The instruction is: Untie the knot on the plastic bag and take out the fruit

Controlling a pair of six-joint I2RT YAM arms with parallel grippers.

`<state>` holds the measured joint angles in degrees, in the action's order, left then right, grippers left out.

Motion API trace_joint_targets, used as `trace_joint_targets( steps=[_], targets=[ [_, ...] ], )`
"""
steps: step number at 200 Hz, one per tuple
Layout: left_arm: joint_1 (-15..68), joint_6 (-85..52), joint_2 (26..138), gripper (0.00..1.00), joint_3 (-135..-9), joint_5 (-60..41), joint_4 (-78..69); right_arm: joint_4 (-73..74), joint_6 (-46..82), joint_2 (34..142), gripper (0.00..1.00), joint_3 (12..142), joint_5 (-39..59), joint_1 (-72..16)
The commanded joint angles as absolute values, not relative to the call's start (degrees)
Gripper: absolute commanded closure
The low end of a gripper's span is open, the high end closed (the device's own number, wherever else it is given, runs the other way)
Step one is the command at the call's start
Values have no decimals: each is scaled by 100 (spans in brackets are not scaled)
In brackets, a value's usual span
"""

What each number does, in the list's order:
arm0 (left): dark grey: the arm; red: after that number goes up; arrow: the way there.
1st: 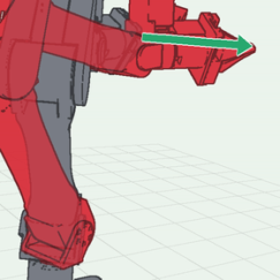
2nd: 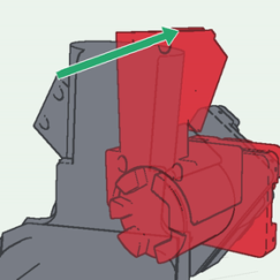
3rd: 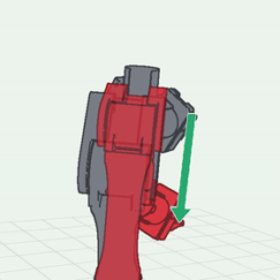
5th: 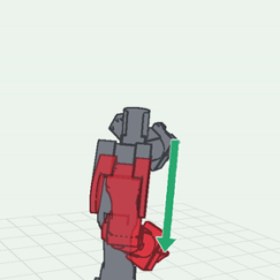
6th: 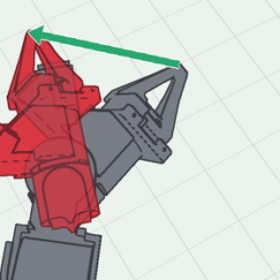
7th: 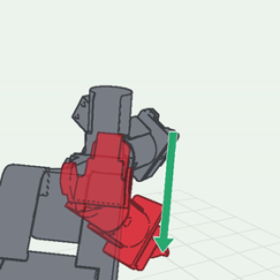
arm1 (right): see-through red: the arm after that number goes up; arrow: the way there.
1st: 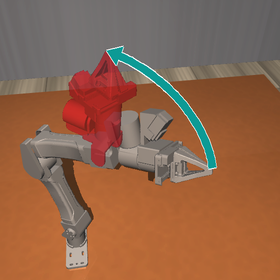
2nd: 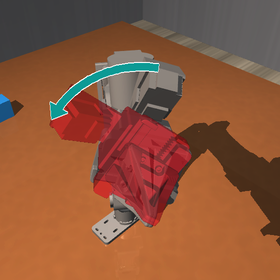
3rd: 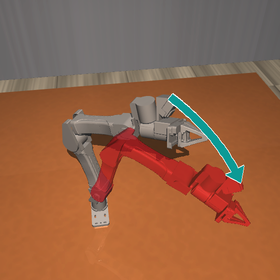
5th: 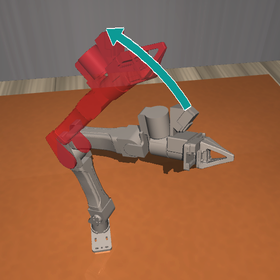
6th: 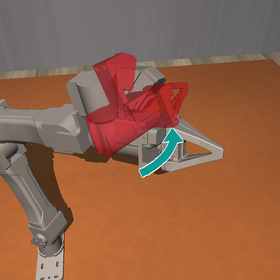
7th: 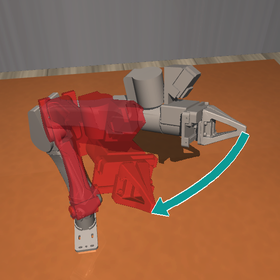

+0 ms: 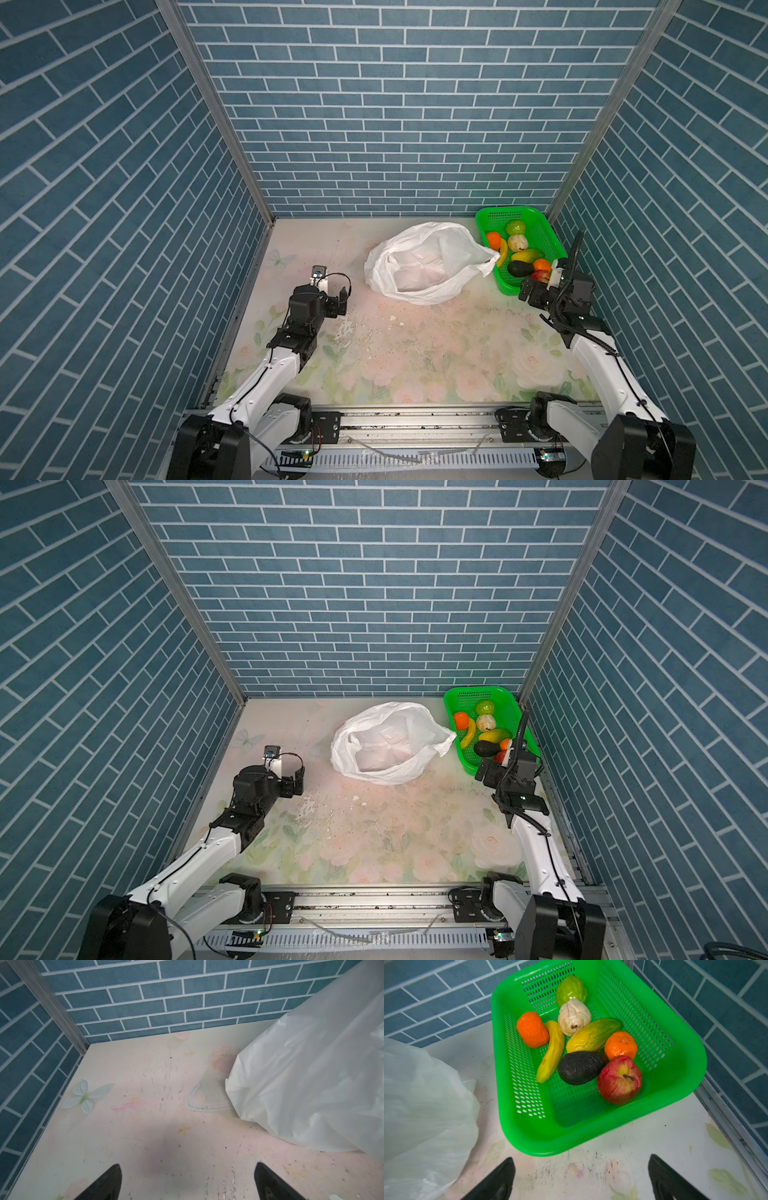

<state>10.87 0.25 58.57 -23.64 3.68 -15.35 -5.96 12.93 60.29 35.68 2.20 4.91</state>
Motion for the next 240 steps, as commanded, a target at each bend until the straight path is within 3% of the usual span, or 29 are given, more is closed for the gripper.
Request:
trace_joint_targets(
  steps=[1, 139, 184, 240],
  targets=[
    [937, 313, 6197, 0, -2287, 438, -2508, 665, 697, 6416, 1, 3410, 43, 527],
    [420, 572, 8456, 3, -1613, 761, -5894, 4698, 317, 8068, 1, 2042, 814, 536],
    [413, 547, 8786, 3, -1590, 802, -6197, 6384, 298, 8853, 1, 1539, 797, 527],
    [369, 510, 8780, 3, -1674, 767, -6036, 5855, 189, 8776, 1, 1734, 295, 316]
  ],
)
